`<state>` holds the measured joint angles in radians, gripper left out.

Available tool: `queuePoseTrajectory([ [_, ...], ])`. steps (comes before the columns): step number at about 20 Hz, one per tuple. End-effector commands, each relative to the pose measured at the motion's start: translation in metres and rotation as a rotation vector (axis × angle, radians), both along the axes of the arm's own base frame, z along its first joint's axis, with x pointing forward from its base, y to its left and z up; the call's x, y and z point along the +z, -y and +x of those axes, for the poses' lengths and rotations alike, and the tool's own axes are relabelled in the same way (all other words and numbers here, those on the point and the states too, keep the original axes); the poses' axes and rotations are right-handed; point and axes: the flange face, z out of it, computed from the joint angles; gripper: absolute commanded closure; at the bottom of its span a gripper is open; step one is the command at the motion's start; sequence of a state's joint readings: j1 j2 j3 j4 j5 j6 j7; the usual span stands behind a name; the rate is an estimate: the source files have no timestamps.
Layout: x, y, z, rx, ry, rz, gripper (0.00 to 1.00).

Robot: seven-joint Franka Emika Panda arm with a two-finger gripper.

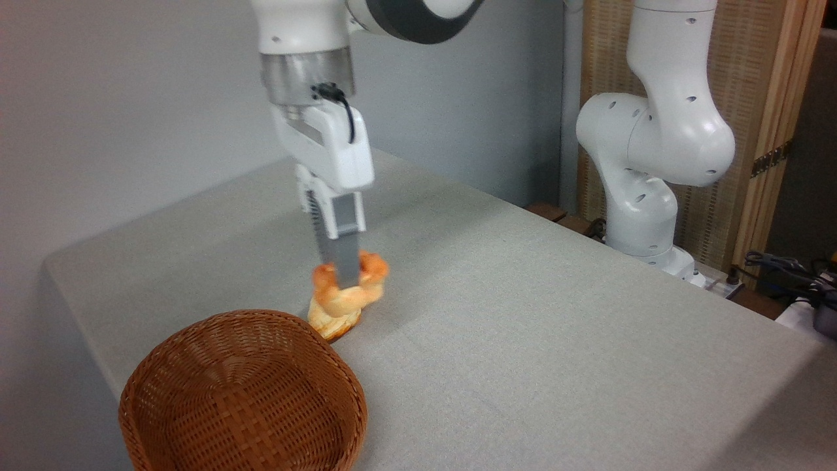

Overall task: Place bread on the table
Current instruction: 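Lift the orange bun out of the basket and carry it beside the golden roll, then lower the orange bun onto the table and open the gripper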

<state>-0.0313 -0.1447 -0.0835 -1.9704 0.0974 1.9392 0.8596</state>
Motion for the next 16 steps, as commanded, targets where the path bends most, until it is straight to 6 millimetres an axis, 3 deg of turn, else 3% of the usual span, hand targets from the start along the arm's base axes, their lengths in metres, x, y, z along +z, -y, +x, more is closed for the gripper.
queuePoseTrajectory([
  [1, -0.039, -0.003, -0.032, -0.105, -0.081, 0.029, 0.51],
  [2, -0.050, -0.003, -0.033, -0.147, -0.102, 0.031, 0.39],
  [4, -0.069, -0.001, -0.030, -0.202, -0.127, 0.035, 0.04],
  [5, -0.075, -0.001, -0.029, -0.213, -0.126, 0.034, 0.00],
  [9, -0.088, 0.001, -0.024, -0.219, -0.146, 0.035, 0.00],
  [16, -0.092, 0.009, -0.022, -0.232, -0.146, 0.037, 0.00],
])
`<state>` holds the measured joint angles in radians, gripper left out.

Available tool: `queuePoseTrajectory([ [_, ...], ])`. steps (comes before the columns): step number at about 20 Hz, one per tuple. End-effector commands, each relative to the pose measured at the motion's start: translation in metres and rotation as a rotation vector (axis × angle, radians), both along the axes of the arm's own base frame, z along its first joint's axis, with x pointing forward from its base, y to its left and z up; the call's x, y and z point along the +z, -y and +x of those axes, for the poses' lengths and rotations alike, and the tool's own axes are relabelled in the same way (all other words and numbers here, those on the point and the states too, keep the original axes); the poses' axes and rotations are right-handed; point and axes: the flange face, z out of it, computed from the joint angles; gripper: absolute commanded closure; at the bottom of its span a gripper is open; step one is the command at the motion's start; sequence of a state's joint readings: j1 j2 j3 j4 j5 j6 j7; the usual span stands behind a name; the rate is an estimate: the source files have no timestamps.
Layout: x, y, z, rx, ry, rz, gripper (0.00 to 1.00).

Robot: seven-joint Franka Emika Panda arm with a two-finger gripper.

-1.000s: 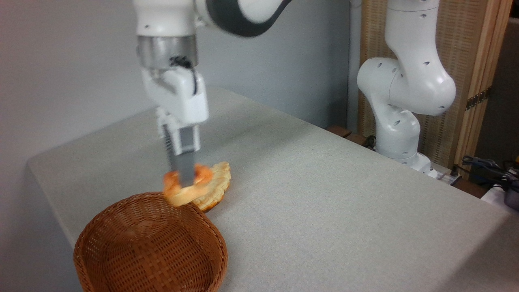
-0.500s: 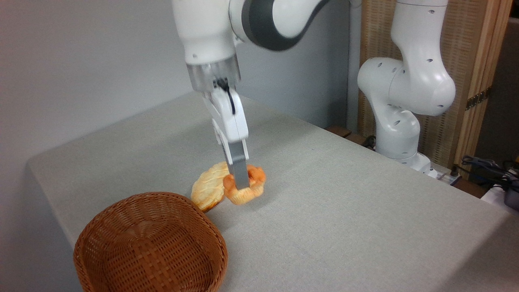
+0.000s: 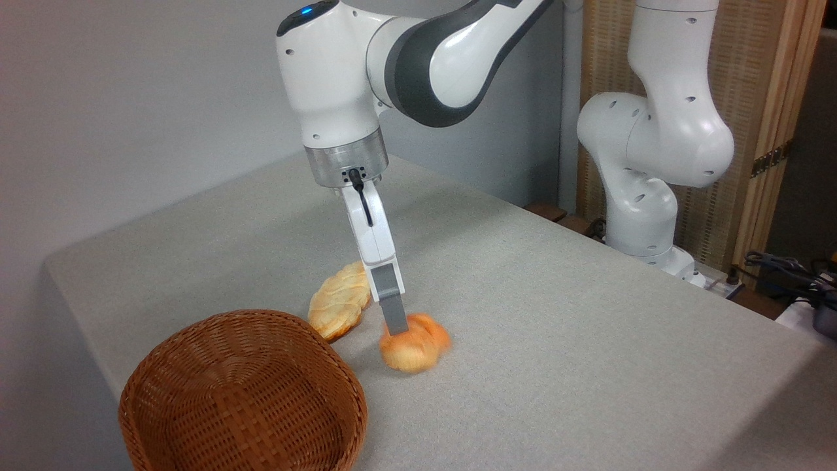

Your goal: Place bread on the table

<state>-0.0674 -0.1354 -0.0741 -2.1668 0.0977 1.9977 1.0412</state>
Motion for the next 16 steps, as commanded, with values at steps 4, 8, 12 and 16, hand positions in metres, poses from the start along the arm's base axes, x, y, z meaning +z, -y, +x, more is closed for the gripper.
queuePoseTrajectory([
  [4, 0.020, 0.001, 0.012, 0.001, 0.081, -0.016, 0.00],
  [8, 0.074, 0.006, 0.026, 0.161, 0.179, -0.043, 0.00],
  [12, 0.127, 0.010, 0.031, 0.425, 0.160, -0.163, 0.00],
  [16, 0.170, -0.008, 0.035, 0.489, 0.057, -0.193, 0.00],
])
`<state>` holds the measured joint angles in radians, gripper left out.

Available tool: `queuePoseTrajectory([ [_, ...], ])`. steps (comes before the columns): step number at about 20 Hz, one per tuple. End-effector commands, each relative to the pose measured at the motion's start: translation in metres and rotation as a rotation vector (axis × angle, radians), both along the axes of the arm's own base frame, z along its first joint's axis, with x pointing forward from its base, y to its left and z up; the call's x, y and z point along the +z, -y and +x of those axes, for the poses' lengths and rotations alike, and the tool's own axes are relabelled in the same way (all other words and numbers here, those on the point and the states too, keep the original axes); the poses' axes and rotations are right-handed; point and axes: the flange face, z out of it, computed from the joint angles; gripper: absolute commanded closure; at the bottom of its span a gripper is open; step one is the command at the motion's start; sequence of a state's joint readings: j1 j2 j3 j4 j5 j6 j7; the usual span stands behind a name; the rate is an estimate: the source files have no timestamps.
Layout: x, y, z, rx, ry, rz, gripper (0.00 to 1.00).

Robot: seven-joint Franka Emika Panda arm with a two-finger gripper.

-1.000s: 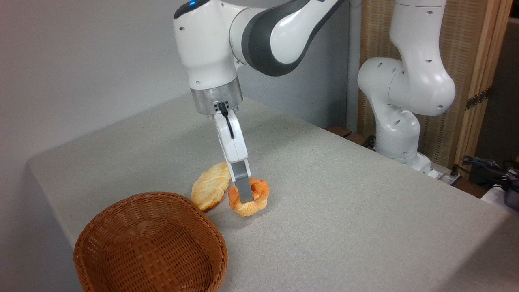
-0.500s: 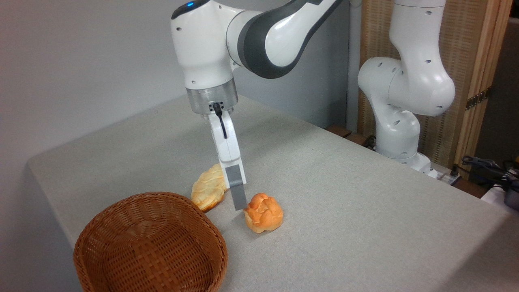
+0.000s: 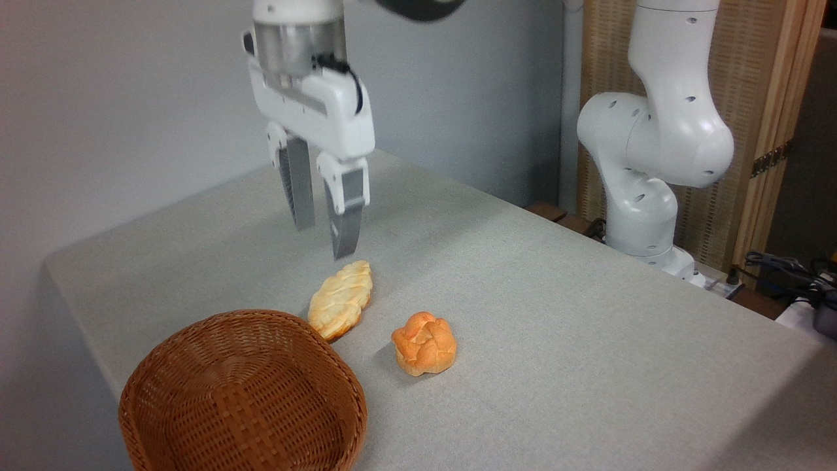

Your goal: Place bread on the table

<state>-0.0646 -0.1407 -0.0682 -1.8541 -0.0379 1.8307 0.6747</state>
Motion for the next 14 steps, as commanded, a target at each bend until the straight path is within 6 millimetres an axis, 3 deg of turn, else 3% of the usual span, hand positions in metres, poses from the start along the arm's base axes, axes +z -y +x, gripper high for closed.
queuePoseTrajectory([
  [1, 0.036, -0.017, 0.017, 0.060, -0.116, -0.051, 0.00],
  [6, 0.037, -0.005, 0.024, 0.115, -0.134, -0.037, 0.00],
  [14, 0.037, -0.010, 0.023, 0.112, -0.126, 0.015, 0.00],
])
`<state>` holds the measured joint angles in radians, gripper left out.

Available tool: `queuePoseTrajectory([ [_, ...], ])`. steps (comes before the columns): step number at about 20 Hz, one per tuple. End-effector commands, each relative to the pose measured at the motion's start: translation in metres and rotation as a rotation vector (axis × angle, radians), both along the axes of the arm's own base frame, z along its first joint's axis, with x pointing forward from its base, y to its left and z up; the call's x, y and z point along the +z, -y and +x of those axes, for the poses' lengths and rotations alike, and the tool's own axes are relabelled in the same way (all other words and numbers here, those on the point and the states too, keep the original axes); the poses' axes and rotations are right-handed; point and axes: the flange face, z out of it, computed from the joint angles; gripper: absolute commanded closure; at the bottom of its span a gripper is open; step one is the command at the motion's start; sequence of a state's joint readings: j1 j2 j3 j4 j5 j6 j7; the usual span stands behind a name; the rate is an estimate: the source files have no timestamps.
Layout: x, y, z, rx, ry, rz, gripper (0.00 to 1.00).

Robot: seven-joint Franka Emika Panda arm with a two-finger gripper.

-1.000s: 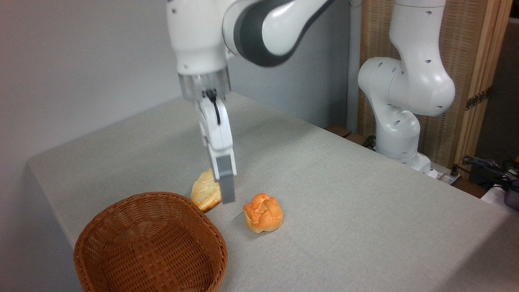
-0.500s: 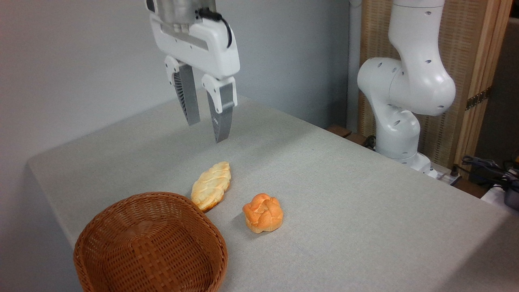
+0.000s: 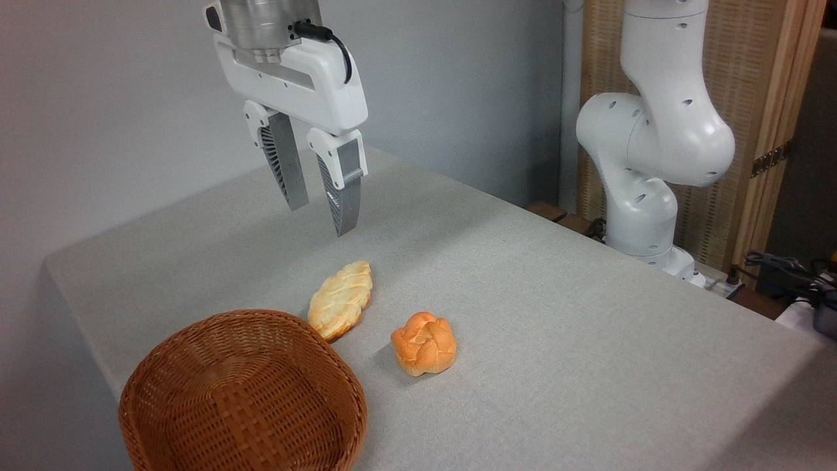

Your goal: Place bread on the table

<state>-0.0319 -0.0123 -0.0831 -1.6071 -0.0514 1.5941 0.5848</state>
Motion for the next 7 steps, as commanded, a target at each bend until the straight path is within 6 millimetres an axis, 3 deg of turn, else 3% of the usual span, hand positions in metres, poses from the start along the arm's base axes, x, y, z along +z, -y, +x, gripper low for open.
queuePoseTrajectory([
  [1, 0.0094, -0.0056, -0.0012, 0.016, -0.004, 0.029, 0.00],
  [7, 0.0096, -0.0057, -0.0025, 0.009, -0.010, 0.030, 0.00],
])
